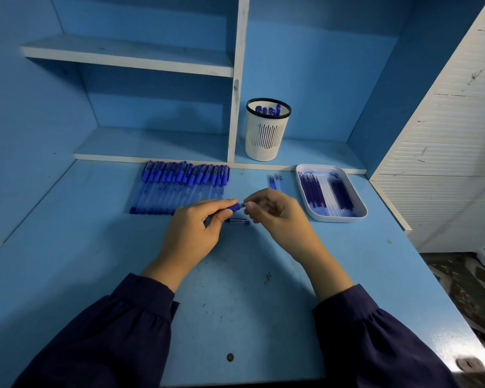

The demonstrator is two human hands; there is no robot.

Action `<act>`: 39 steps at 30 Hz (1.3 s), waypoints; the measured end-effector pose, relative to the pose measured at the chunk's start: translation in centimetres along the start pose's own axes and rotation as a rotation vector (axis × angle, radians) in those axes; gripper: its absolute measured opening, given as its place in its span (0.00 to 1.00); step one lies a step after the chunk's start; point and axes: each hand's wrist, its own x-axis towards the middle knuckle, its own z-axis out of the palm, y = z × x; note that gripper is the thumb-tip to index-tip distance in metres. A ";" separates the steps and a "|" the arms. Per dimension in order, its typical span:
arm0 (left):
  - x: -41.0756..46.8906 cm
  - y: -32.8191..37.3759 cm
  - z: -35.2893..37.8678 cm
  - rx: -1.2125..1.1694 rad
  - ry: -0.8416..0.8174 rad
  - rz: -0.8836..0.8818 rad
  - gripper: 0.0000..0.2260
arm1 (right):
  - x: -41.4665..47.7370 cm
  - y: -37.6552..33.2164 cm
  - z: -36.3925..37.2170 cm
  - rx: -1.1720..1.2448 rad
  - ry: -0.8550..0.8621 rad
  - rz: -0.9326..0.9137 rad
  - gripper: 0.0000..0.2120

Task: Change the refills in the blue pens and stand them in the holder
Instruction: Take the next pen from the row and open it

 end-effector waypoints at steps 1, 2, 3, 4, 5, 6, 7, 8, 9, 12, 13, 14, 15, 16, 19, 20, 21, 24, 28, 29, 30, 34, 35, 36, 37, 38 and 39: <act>0.0 0.0 0.0 -0.003 0.001 0.000 0.11 | 0.0 0.0 0.0 0.026 0.002 0.002 0.03; 0.0 0.1 0.0 -0.004 0.000 -0.001 0.11 | 0.0 0.0 -0.1 0.069 0.007 0.012 0.05; 0.0 0.2 -0.1 -0.003 -0.003 -0.001 0.11 | 0.0 0.0 -0.2 0.116 0.009 0.027 0.06; 0.0 0.2 -0.1 -0.001 -0.007 0.001 0.11 | 0.0 -0.1 -0.2 0.154 0.011 0.040 0.06; 0.0 0.3 -0.1 0.002 -0.009 0.003 0.11 | 0.0 -0.1 -0.2 0.174 0.015 0.047 0.06; 0.1 0.3 -0.1 0.004 -0.010 0.000 0.11 | 0.0 0.0 -0.2 0.180 0.021 0.046 0.05; 0.1 0.2 -0.1 0.005 -0.010 -0.007 0.11 | 0.1 0.0 -0.1 0.181 0.031 0.038 0.04; 0.1 0.3 -0.1 0.004 -0.008 -0.013 0.11 | 0.1 0.1 -0.1 0.185 0.042 0.028 0.04; 0.1 0.3 -0.1 0.003 -0.005 -0.016 0.11 | 0.2 0.1 -0.1 0.195 0.053 0.022 0.04; 0.0 0.3 -0.2 -0.005 0.003 -0.022 0.11 | 0.2 -0.1 -0.4 0.270 0.097 0.043 0.06; 0.0 0.3 -0.3 -0.009 0.005 -0.026 0.11 | 0.3 -0.2 -0.6 0.310 0.120 0.058 0.06; 0.0 0.3 -0.3 -0.016 0.005 -0.030 0.11 | 0.3 -0.2 -0.8 0.351 0.144 0.076 0.06; -0.1 0.3 -0.3 -0.022 0.004 -0.034 0.11 | 0.4 -0.2 -1.0 0.389 0.169 0.097 0.06; -0.1 0.2 -0.3 -0.026 0.003 -0.040 0.11 | 0.5 -0.2 -1.2 0.419 0.187 0.117 0.06; -0.1 0.2 -0.3 -0.019 0.000 -0.059 0.11 | 0.7 0.5 -1.6 0.351 0.206 0.169 0.04; -0.1 0.2 -0.3 -0.016 0.002 -0.057 0.11 | 0.6 0.8 -1.7 0.255 0.198 0.179 0.04; 0.0 0.2 -0.3 -0.014 0.004 -0.055 0.11 | 0.6 1.0 -1.6 0.124 0.181 0.181 0.02; 0.0 0.2 -0.2 -0.013 0.008 -0.060 0.11 | 0.4 1.6 -0.9 -0.247 0.096 0.129 0.02; 0.0 0.1 -0.1 -0.010 0.008 -0.060 0.11 | 0.2 1.6 -0.4 -0.431 -0.008 0.051 0.02; 0.0 0.1 -0.1 -0.008 0.009 -0.057 0.11 | 0.3 1.5 -0.4 -0.452 -0.023 0.044 0.02; 0.0 0.2 -0.2 -0.007 0.010 -0.052 0.11 | 0.3 1.5 -0.5 -0.466 -0.034 0.045 0.02; 0.0 0.2 -0.2 0.005 0.010 -0.033 0.11 | 0.4 1.6 -0.8 -0.439 -0.047 0.095 0.05; 0.0 0.1 -0.2 0.007 0.009 -0.032 0.11 | 0.3 1.7 -0.9 -0.409 -0.032 0.107 0.06; 0.0 0.1 -0.2 0.010 0.009 -0.032 0.11 | 0.3 1.7 -1.1 -0.377 -0.010 0.114 0.07; 0.0 0.0 -0.2 0.013 0.007 -0.032 0.11 | 0.3 1.6 -1.2 -0.343 0.015 0.114 0.08; 0.1 0.0 -0.1 0.015 0.003 -0.030 0.11 | 0.3 1.4 -1.3 -0.300 0.034 0.110 0.09; 0.0 0.0 -0.1 0.016 -0.002 -0.028 0.11 | 0.3 1.2 -1.2 -0.241 0.038 0.103 0.10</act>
